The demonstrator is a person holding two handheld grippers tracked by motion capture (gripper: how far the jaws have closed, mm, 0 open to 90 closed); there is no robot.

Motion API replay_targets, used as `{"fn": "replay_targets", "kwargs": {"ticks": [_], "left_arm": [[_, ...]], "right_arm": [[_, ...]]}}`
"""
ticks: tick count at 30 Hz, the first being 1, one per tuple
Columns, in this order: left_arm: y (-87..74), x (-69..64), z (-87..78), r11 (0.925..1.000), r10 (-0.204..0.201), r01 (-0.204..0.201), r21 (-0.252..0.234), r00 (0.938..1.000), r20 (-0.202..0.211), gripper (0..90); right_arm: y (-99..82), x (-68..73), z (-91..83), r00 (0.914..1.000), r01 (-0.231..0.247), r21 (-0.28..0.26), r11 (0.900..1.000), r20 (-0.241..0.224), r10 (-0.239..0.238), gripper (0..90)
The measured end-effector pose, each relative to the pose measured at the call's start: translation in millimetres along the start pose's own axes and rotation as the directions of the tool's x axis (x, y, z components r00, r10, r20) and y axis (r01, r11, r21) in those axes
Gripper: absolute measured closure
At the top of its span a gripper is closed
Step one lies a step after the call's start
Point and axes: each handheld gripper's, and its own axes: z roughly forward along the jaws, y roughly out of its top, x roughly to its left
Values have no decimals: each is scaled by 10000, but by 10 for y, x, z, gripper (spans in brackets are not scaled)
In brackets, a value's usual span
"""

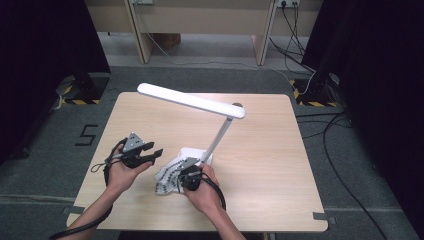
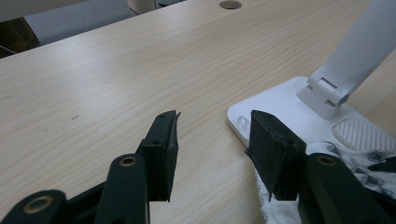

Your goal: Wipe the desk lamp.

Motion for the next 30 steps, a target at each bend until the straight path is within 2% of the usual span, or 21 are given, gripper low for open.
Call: {"fn": "replay_targets", "kwargs": {"ticks": [4,7,11,15,19,23,30], "left_arm": [[-9,6,-4,10000,49,-48,19,9999,-106,517],[-13,-2,8,10000,11,-11,50,10000,-8,517],[-24,-22,23,9999,21,-21,104,10000,20,516],[-31,-33,34,9999,-15,14,115,10000,42,516],[-33,-49,50,9998,32,-34,182,9999,103,517],[-36,-50,71,9997,27,-30,228,9999,127,518],[-52,-41,91,9994,-17,14,337,9999,99,517]], "right_arm": [[-60,18,-50,9995,-105,25,9999,-292,106,821],[-105,22,-116,9986,76,49,10000,-532,-74,822],[-155,25,-199,9969,80,228,9997,-788,-61,823],[-167,45,-257,9962,166,295,9994,-856,-140,823],[-153,51,-303,9968,187,82,9998,-773,-180,824],[-153,34,-377,9964,55,-87,9999,-848,-62,824],[-225,-2,-548,9974,-128,-292,9995,-711,107,824]]}}
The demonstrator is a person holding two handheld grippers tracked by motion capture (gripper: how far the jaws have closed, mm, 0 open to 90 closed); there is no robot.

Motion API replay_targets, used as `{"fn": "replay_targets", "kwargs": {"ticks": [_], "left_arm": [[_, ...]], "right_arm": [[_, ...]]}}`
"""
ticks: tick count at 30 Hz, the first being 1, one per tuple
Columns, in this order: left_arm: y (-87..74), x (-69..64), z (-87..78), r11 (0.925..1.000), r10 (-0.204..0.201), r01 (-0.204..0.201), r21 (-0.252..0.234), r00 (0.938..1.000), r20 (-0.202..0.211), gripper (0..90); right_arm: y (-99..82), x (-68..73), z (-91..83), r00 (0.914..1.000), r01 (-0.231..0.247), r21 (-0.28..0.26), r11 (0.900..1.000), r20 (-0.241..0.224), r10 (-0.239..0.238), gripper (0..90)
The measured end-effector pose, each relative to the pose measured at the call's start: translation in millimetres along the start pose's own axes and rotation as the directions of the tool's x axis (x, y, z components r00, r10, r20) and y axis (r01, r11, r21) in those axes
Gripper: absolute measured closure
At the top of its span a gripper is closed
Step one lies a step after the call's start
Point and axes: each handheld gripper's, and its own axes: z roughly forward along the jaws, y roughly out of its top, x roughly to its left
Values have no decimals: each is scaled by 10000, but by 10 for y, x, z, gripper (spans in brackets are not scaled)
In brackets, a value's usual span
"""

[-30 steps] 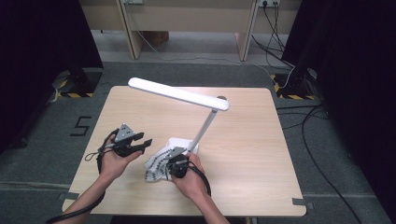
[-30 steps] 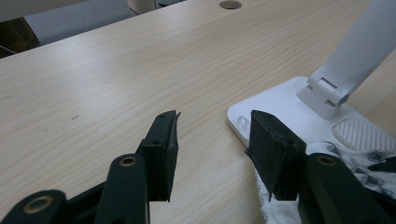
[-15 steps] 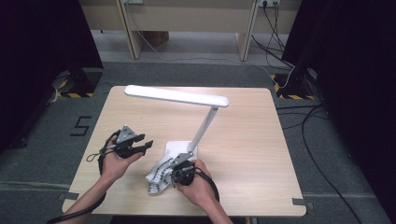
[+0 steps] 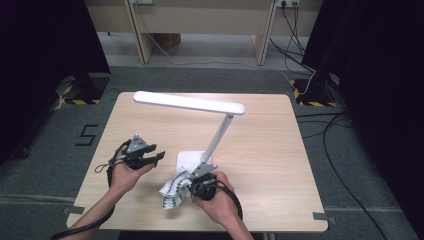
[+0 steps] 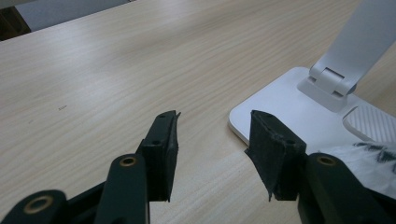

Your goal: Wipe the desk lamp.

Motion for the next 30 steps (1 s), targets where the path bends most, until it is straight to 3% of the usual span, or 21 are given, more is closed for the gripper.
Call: {"fn": "replay_targets", "kwargs": {"ticks": [10,14,20,27,30], "left_arm": [[-20,-19,5,10000,16,-17,63,10000,78,513],[-29,-15,0,10000,-7,7,47,10000,94,513],[-43,-16,-29,10000,66,-67,63,10000,46,508],[-86,5,-87,9999,93,-93,125,10000,-17,506],[-118,12,-107,9999,47,-47,154,10000,2,505]], "right_arm": [[-81,-192,-201,9958,-514,-644,9966,719,560,823],[-149,-294,-294,9901,-788,-889,9929,1092,883,823],[-264,-428,-456,9757,-1322,-1323,9824,1572,1524,818],[-344,-569,-613,9598,-1547,-1809,9713,2056,1911,821],[-396,-640,-651,9492,-1682,-1959,9661,2321,2124,823]]}}
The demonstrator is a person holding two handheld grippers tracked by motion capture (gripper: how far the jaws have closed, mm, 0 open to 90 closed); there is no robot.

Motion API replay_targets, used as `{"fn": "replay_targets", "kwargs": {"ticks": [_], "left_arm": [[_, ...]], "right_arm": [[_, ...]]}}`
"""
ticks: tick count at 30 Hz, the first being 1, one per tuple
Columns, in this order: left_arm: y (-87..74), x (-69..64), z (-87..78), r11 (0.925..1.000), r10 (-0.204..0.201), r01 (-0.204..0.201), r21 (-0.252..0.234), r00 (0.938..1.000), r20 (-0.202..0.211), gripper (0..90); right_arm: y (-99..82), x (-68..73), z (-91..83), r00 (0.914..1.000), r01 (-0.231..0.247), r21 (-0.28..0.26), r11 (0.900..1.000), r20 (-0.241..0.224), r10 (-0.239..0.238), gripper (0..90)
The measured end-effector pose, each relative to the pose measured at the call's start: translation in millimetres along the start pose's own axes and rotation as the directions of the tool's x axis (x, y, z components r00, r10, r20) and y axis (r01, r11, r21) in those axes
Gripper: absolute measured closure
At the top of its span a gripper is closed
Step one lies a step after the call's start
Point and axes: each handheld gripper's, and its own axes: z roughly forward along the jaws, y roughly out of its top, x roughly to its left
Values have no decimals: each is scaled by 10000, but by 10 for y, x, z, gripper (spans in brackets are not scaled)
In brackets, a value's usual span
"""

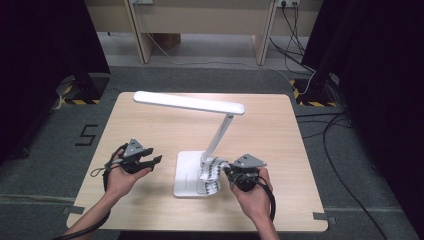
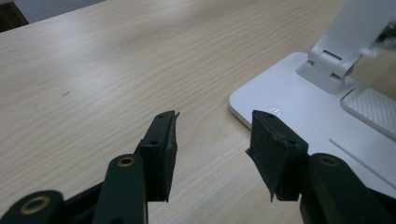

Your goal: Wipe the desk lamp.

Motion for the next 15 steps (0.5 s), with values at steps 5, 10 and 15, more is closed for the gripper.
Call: {"fn": "replay_targets", "kwargs": {"ticks": [5,10,15], "left_arm": [[-33,16,-28,10000,-71,71,-35,10000,-5,505],[-52,38,-54,9999,-147,147,-51,9999,-37,505],[-72,53,-78,9996,-259,259,-71,9996,-82,505]], "right_arm": [[-67,-184,-61,9975,-434,-213,9988,557,446,825],[-158,-429,-120,9844,-1042,-541,9931,1367,1107,825],[-238,-612,-125,9671,-1384,-820,9870,2035,1525,825]]}}
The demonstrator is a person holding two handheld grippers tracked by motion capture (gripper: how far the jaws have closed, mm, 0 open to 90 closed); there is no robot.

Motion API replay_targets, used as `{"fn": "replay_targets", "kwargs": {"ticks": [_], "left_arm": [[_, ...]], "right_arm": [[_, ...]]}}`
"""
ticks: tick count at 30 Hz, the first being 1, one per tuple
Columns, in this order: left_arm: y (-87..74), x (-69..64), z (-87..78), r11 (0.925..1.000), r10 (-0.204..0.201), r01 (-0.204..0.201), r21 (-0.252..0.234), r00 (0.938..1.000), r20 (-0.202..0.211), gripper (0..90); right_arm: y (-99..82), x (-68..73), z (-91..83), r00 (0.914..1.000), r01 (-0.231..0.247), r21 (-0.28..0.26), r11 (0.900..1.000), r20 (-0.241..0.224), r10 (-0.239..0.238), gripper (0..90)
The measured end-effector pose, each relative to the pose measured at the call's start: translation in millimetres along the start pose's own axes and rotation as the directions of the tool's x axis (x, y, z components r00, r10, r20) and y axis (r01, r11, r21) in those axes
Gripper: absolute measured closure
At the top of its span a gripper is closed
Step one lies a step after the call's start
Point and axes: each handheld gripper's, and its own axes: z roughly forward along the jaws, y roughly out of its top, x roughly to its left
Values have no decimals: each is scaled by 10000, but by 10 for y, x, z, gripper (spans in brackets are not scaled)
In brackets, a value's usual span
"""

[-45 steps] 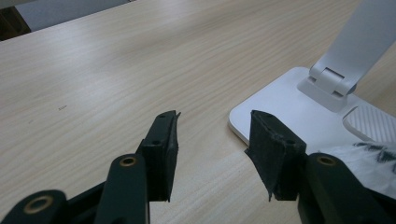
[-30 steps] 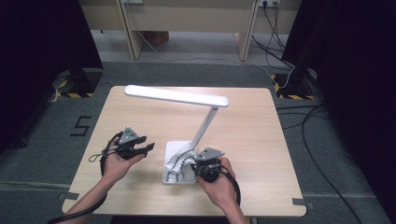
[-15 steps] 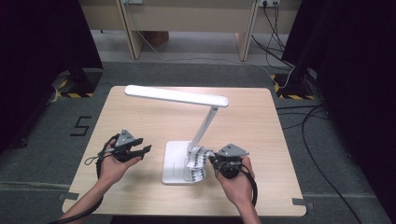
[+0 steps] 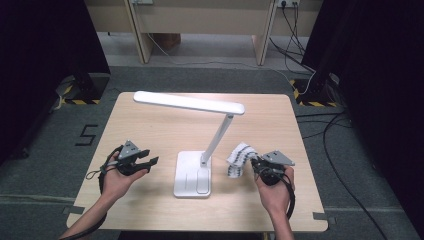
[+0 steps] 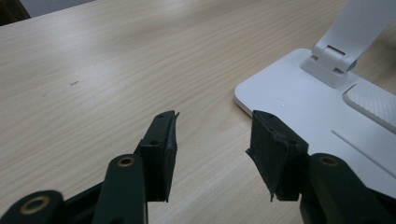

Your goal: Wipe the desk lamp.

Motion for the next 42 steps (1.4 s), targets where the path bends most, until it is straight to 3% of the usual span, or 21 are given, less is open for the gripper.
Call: {"fn": "replay_targets", "kwargs": {"ticks": [6,10,16,18,29,33,38,42], "left_arm": [[-33,35,-34,9999,-163,163,-47,9999,16,503],[-71,54,-54,9999,-106,105,-119,9999,-97,504],[-145,82,-80,9999,51,-56,-122,9993,-380,498],[-184,91,-88,9998,-59,51,-215,9992,-403,498],[-380,166,-60,9994,-320,311,-152,9975,-635,495],[-428,199,-62,9988,-452,440,-194,9965,-703,494],[-473,203,-47,9986,-522,515,-124,9964,-674,491],[-474,213,-50,9983,-567,556,-169,9961,-680,488]], "right_arm": [[-119,-182,65,9953,-350,-335,9988,889,379,823],[-226,-284,125,9870,-635,-350,9974,1456,680,819],[-379,-397,203,9796,-846,-223,9962,1808,873,804],[-415,-422,224,9774,-894,-207,9958,1905,917,795],[-511,-415,339,9802,-701,191,9974,1867,653,735],[-518,-416,361,9810,-756,290,9967,1813,691,665],[-509,-410,358,9820,-802,247,9965,1737,747,513],[-500,-382,330,9835,-736,249,9970,1676,684,454]]}}
